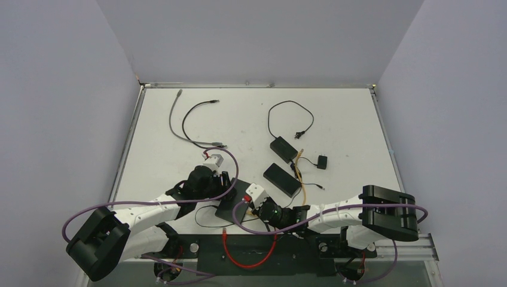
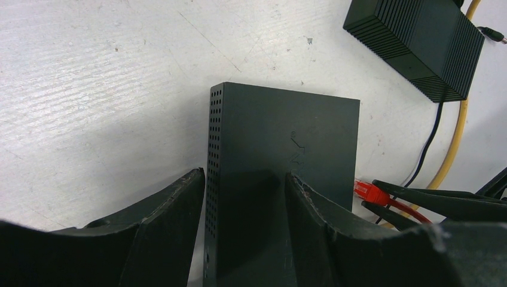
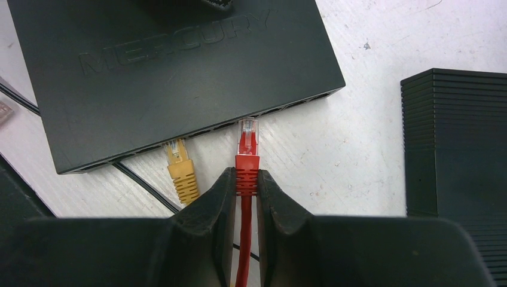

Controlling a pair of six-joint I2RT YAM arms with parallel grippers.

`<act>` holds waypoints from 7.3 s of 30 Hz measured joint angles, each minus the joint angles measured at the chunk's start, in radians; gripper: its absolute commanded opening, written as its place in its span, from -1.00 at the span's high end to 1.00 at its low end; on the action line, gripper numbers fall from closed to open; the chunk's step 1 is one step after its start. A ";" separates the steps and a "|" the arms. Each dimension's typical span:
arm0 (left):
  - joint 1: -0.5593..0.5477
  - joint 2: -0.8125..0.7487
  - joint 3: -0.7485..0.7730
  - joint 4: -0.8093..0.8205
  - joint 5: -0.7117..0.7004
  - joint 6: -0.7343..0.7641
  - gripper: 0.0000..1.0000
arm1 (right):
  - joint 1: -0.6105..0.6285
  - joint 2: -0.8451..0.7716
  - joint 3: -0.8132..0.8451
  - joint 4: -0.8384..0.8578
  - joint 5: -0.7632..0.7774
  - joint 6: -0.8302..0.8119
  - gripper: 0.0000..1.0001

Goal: Insert the plug into the switch port
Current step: Insert the connector into the switch port, then pick up the switch port at the center of the board, then place the switch port at the center of the board.

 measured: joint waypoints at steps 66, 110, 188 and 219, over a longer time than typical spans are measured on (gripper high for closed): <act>0.019 0.015 -0.047 0.106 0.033 0.016 0.27 | -0.078 0.034 0.079 -0.079 -0.184 -0.159 1.00; 0.017 -0.097 -0.091 0.056 -0.053 -0.029 0.23 | -0.158 0.097 0.159 -0.114 -0.299 -0.137 1.00; -0.014 -0.375 0.155 -0.354 -0.040 -0.100 -0.24 | -0.389 -0.762 -0.004 -0.292 0.224 -0.107 1.00; 0.027 -0.388 0.152 -0.355 0.000 -0.052 -0.24 | -0.935 0.028 0.396 -0.052 -0.186 -0.086 1.00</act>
